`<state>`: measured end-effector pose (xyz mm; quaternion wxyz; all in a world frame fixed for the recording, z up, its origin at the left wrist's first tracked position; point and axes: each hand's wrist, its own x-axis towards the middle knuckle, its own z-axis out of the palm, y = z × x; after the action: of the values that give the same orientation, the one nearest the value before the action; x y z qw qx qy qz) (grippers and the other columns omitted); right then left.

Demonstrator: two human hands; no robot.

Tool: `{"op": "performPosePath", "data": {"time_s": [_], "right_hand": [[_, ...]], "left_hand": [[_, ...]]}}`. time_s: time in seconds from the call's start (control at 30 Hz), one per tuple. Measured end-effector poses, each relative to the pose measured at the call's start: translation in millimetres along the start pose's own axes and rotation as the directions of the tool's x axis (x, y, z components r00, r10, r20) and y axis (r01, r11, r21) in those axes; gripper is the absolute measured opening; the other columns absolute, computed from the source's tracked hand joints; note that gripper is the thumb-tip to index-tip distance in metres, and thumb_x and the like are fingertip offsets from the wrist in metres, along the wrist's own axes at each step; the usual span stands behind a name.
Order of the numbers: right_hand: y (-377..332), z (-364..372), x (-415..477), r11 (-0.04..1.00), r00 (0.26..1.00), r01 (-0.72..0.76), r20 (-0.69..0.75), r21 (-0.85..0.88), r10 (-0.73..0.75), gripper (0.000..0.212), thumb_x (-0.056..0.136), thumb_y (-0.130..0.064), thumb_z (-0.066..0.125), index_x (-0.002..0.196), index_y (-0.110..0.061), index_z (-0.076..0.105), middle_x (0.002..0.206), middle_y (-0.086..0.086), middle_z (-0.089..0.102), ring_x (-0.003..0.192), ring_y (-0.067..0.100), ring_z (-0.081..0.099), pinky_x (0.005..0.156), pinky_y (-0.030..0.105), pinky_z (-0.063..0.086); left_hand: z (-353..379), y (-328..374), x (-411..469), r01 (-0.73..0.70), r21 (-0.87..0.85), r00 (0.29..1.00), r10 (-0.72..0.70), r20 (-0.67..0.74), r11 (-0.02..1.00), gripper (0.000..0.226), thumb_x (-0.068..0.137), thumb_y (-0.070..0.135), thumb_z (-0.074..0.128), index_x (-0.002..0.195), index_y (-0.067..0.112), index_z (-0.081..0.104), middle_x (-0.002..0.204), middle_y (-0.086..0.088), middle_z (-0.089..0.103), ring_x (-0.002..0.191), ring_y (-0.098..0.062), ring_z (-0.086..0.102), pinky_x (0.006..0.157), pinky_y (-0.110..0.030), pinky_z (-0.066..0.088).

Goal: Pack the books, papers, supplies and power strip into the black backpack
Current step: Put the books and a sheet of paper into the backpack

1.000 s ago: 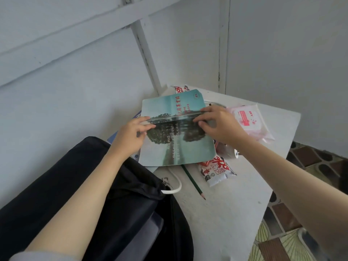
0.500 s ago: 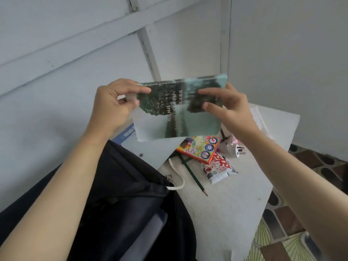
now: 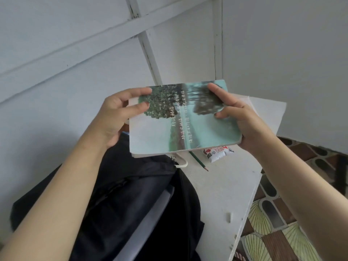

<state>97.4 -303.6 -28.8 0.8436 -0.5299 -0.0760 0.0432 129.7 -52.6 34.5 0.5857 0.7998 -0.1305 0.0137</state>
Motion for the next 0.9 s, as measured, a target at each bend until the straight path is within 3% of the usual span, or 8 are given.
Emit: {"op": "performPosePath", "data": {"time_s": [0.17, 0.27, 0.43, 0.53, 0.67, 0.73, 0.8, 0.9], "right_hand": [[25, 4, -42, 0.997, 0.995, -0.044, -0.088, 0.07, 0.051, 0.065, 0.077, 0.007, 0.041, 0.122, -0.036, 0.062, 0.135, -0.007, 0.056, 0.099, 0.017, 0.064, 0.073, 0.027, 0.056], [45, 7, -70, 0.992, 0.994, -0.088, -0.063, 0.094, 0.094, 0.064, 0.081, 0.009, 0.038, 0.125, -0.033, 0.059, 0.122, -0.008, 0.065, 0.103, 0.02, 0.061, 0.081, 0.025, 0.054], [66, 18, -112, 0.983, 0.993, -0.095, -0.051, 0.159, 0.105, 0.068, 0.074, 0.008, 0.044, 0.127, -0.032, 0.057, 0.129, -0.003, 0.061, 0.104, 0.019, 0.061, 0.091, 0.029, 0.049], [75, 28, -131, 0.979, 0.99, -0.07, -0.106, 0.193, 0.091, 0.068, 0.07, 0.009, 0.045, 0.122, -0.031, 0.06, 0.129, -0.003, 0.061, 0.1, 0.017, 0.064, 0.086, 0.027, 0.052], [81, 40, -152, 0.965, 0.981, -0.033, -0.175, 0.258, 0.08, 0.067, 0.08, 0.017, 0.035, 0.12, -0.03, 0.061, 0.121, -0.006, 0.065, 0.096, 0.016, 0.067, 0.076, 0.024, 0.057], [81, 42, -161, 0.962, 0.969, -0.017, -0.231, 0.272, 0.082, 0.067, 0.08, 0.017, 0.035, 0.118, -0.032, 0.062, 0.121, -0.004, 0.065, 0.101, 0.02, 0.065, 0.078, 0.028, 0.056], [81, 42, -168, 0.962, 0.953, 0.01, -0.294, 0.274, 0.074, 0.067, 0.081, 0.016, 0.035, 0.117, -0.033, 0.061, 0.126, -0.003, 0.061, 0.107, 0.022, 0.062, 0.079, 0.028, 0.055], [80, 41, -179, 0.955, 0.933, 0.056, -0.355, 0.291, 0.054, 0.066, 0.082, 0.016, 0.033, 0.117, -0.033, 0.059, 0.124, -0.005, 0.059, 0.099, 0.018, 0.063, 0.071, 0.023, 0.058]], "left_hand": [[-12, 2, -40, 0.204, 0.076, 0.952, -0.216, 0.216, 0.976, 0.028, 0.074, -0.004, 0.066, 0.089, 0.019, 0.071, 0.076, 0.004, 0.067, 0.064, -0.008, 0.065, 0.047, -0.022, 0.052], [-12, 3, -62, 0.156, 0.162, 0.947, -0.194, 0.256, 0.974, 0.036, 0.081, -0.014, 0.056, 0.096, 0.016, 0.068, 0.073, 0.008, 0.069, 0.059, -0.004, 0.064, 0.048, -0.019, 0.051], [-7, 5, -95, 0.046, 0.253, 0.957, -0.116, 0.267, 0.966, 0.038, 0.085, -0.019, 0.05, 0.104, 0.01, 0.065, 0.048, 0.019, 0.058, 0.041, 0.001, 0.053, 0.044, -0.008, 0.04], [-4, 6, -113, 0.038, 0.293, 0.959, -0.117, 0.257, 0.955, 0.041, 0.085, -0.018, 0.049, 0.105, 0.013, 0.066, 0.074, 0.014, 0.066, 0.053, 0.002, 0.059, 0.053, -0.009, 0.045], [-7, -7, -135, 0.009, 0.27, 0.962, -0.082, 0.26, 0.963, 0.051, 0.089, -0.004, 0.053, 0.115, 0.039, 0.057, 0.126, 0.007, 0.058, 0.099, -0.014, 0.063, 0.088, -0.028, 0.052], [-9, -11, -151, 0.046, 0.255, 0.963, -0.111, 0.245, 0.966, 0.055, 0.09, 0.021, 0.059, 0.135, 0.043, 0.037, 0.14, 0.014, 0.042, 0.1, -0.005, 0.061, 0.091, -0.025, 0.048], [-11, -16, -168, 0.1, 0.301, 0.955, -0.176, 0.238, 0.948, 0.097, 0.07, 0.049, 0.064, 0.146, 0.041, 0.005, 0.146, 0.017, 0.023, 0.107, 0.004, 0.052, 0.097, -0.024, 0.038], [-8, -24, -199, 0.114, 0.386, 0.916, -0.248, 0.317, 0.915, 0.134, 0.048, 0.059, 0.072, 0.137, 0.047, -0.027, 0.156, 0.016, 0.0, 0.13, -0.003, 0.035, 0.108, -0.027, 0.027]]}}
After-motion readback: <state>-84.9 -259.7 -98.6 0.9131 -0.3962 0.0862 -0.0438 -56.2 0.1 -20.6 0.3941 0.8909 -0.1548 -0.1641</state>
